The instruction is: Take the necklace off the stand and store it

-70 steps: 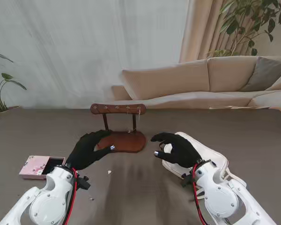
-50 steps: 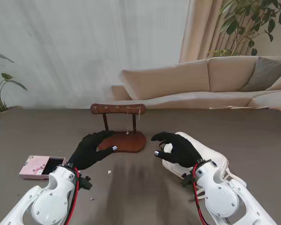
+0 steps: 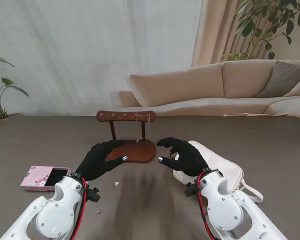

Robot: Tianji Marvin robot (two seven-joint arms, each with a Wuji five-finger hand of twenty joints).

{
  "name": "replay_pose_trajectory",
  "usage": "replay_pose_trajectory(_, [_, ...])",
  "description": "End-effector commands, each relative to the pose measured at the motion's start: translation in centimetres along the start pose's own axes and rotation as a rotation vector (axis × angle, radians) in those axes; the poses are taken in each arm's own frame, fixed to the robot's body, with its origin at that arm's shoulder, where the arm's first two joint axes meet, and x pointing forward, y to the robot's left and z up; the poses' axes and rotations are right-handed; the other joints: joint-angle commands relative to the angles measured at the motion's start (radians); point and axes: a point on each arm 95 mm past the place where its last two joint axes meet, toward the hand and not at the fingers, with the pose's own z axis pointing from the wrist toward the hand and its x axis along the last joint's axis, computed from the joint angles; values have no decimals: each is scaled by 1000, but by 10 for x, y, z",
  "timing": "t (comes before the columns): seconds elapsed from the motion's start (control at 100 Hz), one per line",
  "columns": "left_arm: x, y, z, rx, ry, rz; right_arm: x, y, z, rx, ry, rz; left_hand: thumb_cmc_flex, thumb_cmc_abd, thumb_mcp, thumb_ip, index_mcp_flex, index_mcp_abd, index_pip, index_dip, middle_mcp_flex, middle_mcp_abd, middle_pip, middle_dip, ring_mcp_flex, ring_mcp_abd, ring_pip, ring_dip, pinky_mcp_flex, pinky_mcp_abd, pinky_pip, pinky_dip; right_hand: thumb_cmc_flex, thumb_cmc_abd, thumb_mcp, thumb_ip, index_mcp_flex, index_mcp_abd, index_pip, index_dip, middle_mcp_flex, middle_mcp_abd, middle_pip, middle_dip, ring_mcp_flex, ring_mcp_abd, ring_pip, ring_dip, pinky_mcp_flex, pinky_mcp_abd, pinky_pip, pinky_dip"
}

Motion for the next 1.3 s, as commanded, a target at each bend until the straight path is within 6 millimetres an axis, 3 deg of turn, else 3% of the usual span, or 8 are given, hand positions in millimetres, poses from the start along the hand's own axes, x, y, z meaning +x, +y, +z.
replay_pose_trajectory(0.0, [0, 3, 2, -27, 3, -9, 14, -1, 9, 3, 22, 7, -11, 13, 10, 35, -18, -8, -3, -1, -3, -6, 5, 8, -19, 11, 13, 9, -2, -25, -24, -5, -26, -10, -9, 7, -47, -4, 8, -25, 0, -8, 18, -5, 25, 3, 22, 19, -286, -9, 61, 32])
replay_pose_trajectory(0.47, [-2, 4, 6, -43, 7, -8, 43, -45, 74, 1, -122, 64, -4, 17, 1, 34, -6, -3, 0, 0, 12, -1, 7, 12, -11, 10, 22, 31, 4, -26, -18, -1, -22, 4, 20, 8, -146, 17, 59, -66, 0, 5, 52, -2, 81, 17, 111, 48, -243, 3, 183, 29])
replay_pose_trajectory(0.83, [-1, 4, 5, -38, 9, -8, 11, -71, 103, 73, -300, 8, -2, 18, -3, 34, -1, -2, 1, 0, 18, 2, 7, 13, -6, 9, 24, 42, 7, -22, -16, 1, -23, 11, 27, 9, -164, 54, 83, -88, 14, 19, 87, 10, 105, 31, 179, 70, -221, 15, 238, 25])
replay_pose_trajectory(1.19, [-2, 6, 8, -63, 4, -19, -8, -89, 129, 93, -419, 1, 1, 20, -7, 34, 5, -2, 3, 1, 22, 2, 8, 14, -3, 9, 23, 50, 10, -21, -14, 3, -24, 35, 32, 12, -329, 191, 99, -112, -3, 21, 107, 6, 109, 49, 197, 68, -218, 23, 264, 15])
replay_pose_trajectory(1.29, [-2, 7, 10, -77, 3, -23, -8, -90, 133, 90, -446, -7, 2, 22, -9, 34, 6, -3, 3, 1, 24, 3, 9, 14, -2, 8, 21, 48, 10, -22, -13, 4, -25, 39, 35, 12, -334, 224, 116, -115, -2, 28, 116, 5, 115, 53, 205, 68, -214, 25, 271, 14])
